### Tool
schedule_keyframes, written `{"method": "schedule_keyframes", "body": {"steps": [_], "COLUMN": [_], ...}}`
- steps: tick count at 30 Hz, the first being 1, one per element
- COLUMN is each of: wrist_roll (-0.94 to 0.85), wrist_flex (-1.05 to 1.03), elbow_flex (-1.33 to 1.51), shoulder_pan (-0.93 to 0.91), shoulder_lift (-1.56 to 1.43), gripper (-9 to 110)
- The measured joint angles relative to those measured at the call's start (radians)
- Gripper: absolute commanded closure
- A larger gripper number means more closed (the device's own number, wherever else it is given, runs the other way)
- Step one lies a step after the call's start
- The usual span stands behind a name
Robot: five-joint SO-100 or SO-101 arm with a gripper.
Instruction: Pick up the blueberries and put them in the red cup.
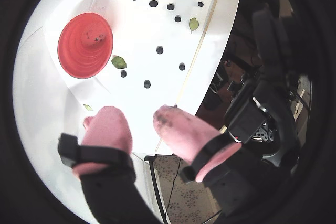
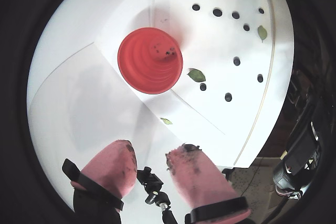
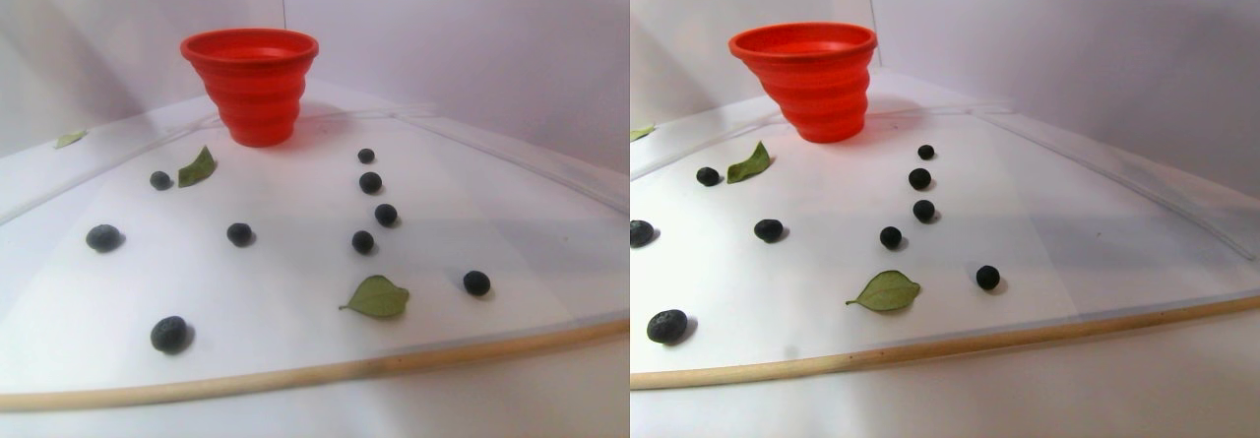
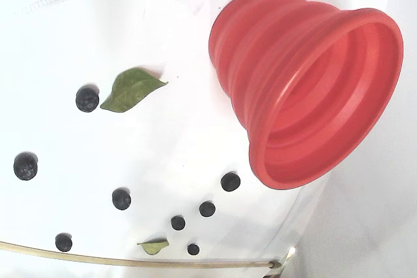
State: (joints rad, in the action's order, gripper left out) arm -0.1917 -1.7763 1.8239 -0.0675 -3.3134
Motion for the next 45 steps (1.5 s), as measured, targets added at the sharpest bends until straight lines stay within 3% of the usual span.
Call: {"method": "schedule_keyframes", "body": {"steps": [28, 37, 45], "wrist_roll": [0.000, 0.000, 0.000], "wrist_flex": [0.000, 0.000, 0.000], "elbow_flex": [0.000, 0.000, -0.002], "shoulder_pan": [0.104, -0.028, 0.064], "shoulder_lift": [0.000, 0.000, 0.000], "gripper": [90, 86, 88]}}
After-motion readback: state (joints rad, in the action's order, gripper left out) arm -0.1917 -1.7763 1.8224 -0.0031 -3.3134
